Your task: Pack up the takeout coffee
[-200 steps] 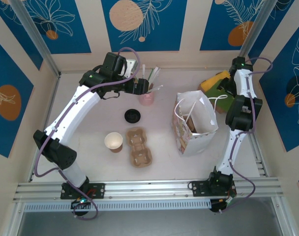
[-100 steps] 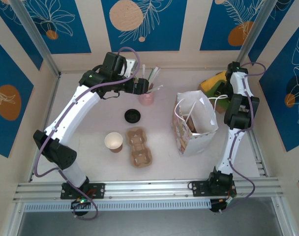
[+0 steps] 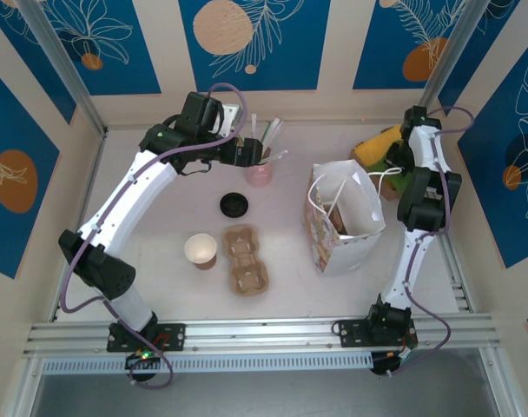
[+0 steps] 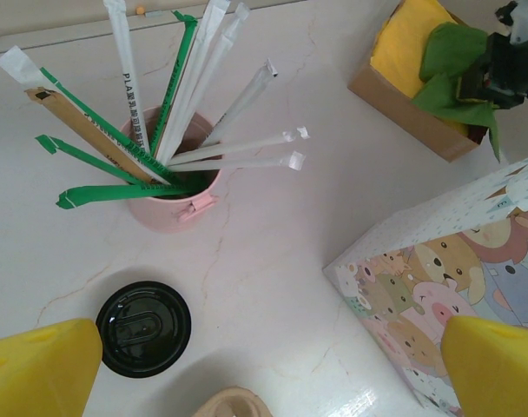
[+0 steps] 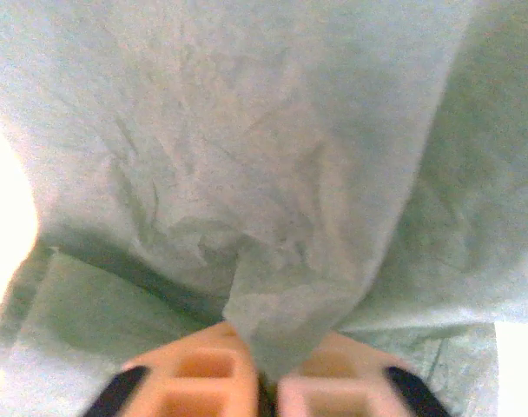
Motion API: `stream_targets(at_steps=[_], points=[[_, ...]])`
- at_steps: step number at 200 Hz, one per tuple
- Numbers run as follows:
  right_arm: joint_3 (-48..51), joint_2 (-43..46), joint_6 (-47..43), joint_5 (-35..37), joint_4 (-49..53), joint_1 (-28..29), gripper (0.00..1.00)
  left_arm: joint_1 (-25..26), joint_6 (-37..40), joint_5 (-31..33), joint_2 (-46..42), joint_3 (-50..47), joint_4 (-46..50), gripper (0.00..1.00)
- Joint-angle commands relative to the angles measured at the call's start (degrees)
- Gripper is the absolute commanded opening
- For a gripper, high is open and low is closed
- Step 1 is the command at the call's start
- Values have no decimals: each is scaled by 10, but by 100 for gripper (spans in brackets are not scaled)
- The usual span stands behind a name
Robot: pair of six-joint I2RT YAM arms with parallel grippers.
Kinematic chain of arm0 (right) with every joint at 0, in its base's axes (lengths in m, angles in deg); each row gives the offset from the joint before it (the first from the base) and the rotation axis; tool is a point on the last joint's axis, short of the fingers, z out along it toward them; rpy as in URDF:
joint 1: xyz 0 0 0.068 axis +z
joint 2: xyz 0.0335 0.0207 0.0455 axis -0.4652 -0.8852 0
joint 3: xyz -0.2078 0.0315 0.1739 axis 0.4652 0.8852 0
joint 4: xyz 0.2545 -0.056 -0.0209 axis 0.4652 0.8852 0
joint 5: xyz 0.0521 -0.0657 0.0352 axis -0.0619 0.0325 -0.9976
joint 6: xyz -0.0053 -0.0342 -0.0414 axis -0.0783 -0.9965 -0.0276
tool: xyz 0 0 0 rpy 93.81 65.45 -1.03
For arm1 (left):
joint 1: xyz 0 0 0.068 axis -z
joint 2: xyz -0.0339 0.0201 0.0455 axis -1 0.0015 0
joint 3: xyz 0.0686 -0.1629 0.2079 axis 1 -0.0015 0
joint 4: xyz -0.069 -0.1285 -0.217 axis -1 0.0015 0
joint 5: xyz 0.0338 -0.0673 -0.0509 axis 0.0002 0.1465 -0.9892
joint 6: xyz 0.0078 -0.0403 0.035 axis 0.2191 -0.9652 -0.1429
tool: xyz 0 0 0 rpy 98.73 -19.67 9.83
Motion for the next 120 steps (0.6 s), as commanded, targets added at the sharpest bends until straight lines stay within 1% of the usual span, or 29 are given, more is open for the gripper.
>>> stream_targets(at_steps=[1, 3, 55, 120], points=[[10, 44, 6, 6, 12, -4, 2, -9, -2, -11, -2, 10, 5, 100], [11, 46, 6, 5, 11, -4, 0, -8, -2, -11, -1, 10, 5, 100], [34, 99, 12, 0, 8, -3, 0, -10, -2, -13, -8, 5, 3, 100], [84, 220, 27, -21, -5, -2, 0, -9, -16, -29, -15, -8, -8, 100]])
